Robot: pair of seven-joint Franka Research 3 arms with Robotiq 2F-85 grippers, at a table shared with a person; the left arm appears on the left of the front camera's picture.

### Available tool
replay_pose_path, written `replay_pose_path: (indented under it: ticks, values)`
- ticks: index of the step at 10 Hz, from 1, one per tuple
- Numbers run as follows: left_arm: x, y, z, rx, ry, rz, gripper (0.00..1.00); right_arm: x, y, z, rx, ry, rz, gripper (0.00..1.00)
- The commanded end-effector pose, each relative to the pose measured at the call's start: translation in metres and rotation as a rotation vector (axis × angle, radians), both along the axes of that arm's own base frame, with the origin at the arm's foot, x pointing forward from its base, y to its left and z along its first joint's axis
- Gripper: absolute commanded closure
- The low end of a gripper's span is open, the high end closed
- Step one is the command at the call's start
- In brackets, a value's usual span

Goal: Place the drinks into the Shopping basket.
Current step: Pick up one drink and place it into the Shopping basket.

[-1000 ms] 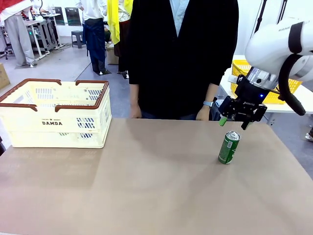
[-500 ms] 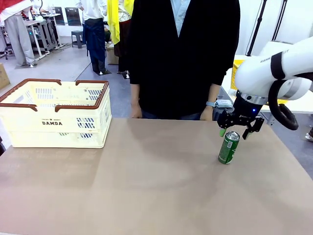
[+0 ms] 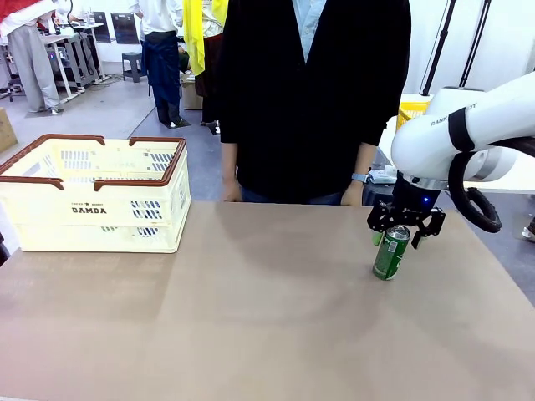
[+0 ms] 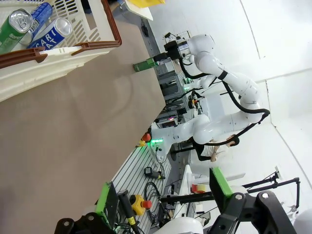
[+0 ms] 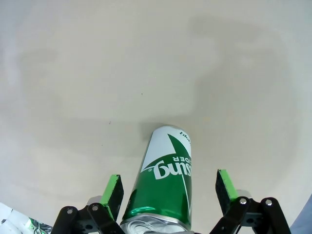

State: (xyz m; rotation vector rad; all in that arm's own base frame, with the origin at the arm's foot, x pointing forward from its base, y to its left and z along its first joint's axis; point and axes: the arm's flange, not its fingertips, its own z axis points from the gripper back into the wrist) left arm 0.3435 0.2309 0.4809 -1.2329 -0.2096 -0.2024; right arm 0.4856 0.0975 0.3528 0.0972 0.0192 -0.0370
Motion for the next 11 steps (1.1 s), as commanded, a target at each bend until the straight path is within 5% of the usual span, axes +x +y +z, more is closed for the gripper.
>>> replay_pose_path:
  ticks: [1,2,9,11]
  values:
    - [-0.003,-0.002,0.000,0.004,0.003,0.006,0.00,0.003,0.006,0.000,-0.038,-0.041,-0.020,0.59]
    - [-0.003,-0.002,0.000,0.004,0.003,0.006,0.00,0.003,0.006,0.000,-0.033,-0.033,-0.023,1.00]
    - [-0.003,-0.002,0.000,0.004,0.003,0.006,0.00,0.008,0.005,-0.001,-0.048,-0.006,-0.055,1.00]
    - [-0.003,-0.002,0.000,0.004,0.003,0.006,0.00,0.003,0.012,0.029,-0.036,0.011,-0.063,1.00]
